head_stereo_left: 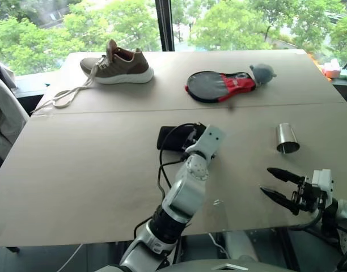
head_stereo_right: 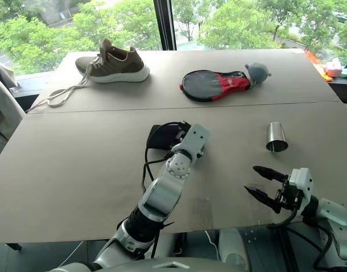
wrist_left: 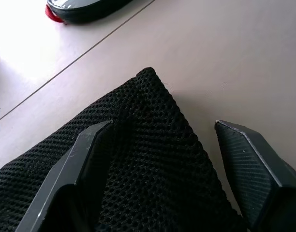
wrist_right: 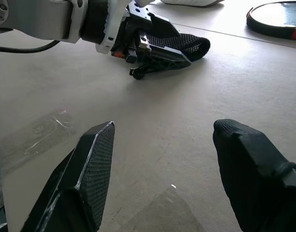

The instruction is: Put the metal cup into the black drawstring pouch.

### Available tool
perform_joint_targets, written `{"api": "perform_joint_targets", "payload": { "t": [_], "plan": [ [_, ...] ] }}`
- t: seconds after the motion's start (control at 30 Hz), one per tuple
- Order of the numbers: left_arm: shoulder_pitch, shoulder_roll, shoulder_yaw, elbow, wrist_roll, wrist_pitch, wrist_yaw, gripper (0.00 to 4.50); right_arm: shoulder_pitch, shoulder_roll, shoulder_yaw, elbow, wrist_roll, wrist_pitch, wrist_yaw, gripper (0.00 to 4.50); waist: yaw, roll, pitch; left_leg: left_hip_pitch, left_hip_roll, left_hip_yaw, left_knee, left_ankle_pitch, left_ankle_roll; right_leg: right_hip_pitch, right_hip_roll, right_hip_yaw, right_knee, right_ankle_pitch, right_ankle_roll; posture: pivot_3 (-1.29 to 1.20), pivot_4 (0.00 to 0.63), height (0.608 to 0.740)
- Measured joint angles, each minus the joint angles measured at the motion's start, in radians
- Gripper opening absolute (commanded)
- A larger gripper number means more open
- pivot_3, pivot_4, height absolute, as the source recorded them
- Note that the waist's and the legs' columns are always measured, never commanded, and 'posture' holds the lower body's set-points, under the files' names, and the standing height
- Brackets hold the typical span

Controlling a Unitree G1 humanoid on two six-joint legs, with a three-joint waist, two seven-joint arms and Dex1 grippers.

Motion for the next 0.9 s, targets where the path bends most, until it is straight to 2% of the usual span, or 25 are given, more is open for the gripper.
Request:
{"api": "perform_joint_targets", "payload": {
  "t": [0.37, 0.53, 0.63, 0.8, 0.83, 0.9],
  "plan": [
    [0.015, 0.138, 0.059, -0.086, 0.075, 0.013, 0.016, 3.43, -0.048, 0.000, 0.001, 0.015, 0.009, 0.009, 0.015, 3.27, 0.001, 0.000, 0.000, 0.000, 0.000, 0.000, 0.000, 0.000, 0.000, 0.000, -0.005, 0.000, 0.000, 0.000, 0.000, 0.00, 0.150, 0.740],
    [0.036, 0.217, 0.127, -0.098, 0.088, -0.044, 0.014, 3.43, -0.072, 0.002, 0.003, 0.034, 0.013, 0.022, 0.021, 3.27, 0.001, 0.000, 0.000, 0.000, 0.000, -0.001, 0.000, 0.000, 0.000, -0.001, -0.005, -0.001, 0.000, 0.001, 0.000, 0.00, 0.150, 0.740],
    [0.068, 0.253, 0.172, -0.084, 0.079, -0.071, 0.003, 2.67, -0.088, 0.007, 0.006, 0.044, 0.013, 0.023, 0.030, 3.38, 0.000, 0.000, 0.000, 0.000, 0.000, -0.001, 0.000, 0.000, 0.000, -0.001, -0.006, 0.000, 0.000, 0.000, -0.001, 0.00, 0.150, 0.740],
    [0.098, 0.275, 0.225, -0.053, 0.077, -0.108, 0.001, 0.33, -0.109, 0.010, 0.007, 0.072, 0.012, 0.022, 0.041, 3.38, 0.003, 0.000, 0.000, -0.001, 0.000, -0.002, 0.000, 0.000, 0.000, -0.001, -0.007, 0.000, 0.000, 0.001, -0.001, 0.00, 0.150, 0.740],
    [0.098, 0.275, 0.236, -0.051, 0.077, -0.114, 0.002, 0.10, -0.111, 0.012, 0.007, 0.078, 0.012, 0.022, 0.042, 3.38, 0.003, 0.000, 0.000, -0.001, 0.000, -0.002, 0.000, 0.000, 0.000, -0.001, -0.007, 0.000, 0.000, 0.001, -0.001, 0.00, 0.150, 0.740],
    [0.098, 0.274, 0.247, -0.051, 0.077, -0.127, 0.003, 0.10, -0.119, 0.017, 0.008, 0.084, 0.010, 0.018, 0.043, 3.38, 0.002, 0.000, 0.000, -0.001, 0.000, -0.002, 0.000, 0.000, 0.000, -0.001, -0.007, 0.001, 0.000, 0.001, -0.001, 0.00, 0.150, 0.740]
  ]
}}
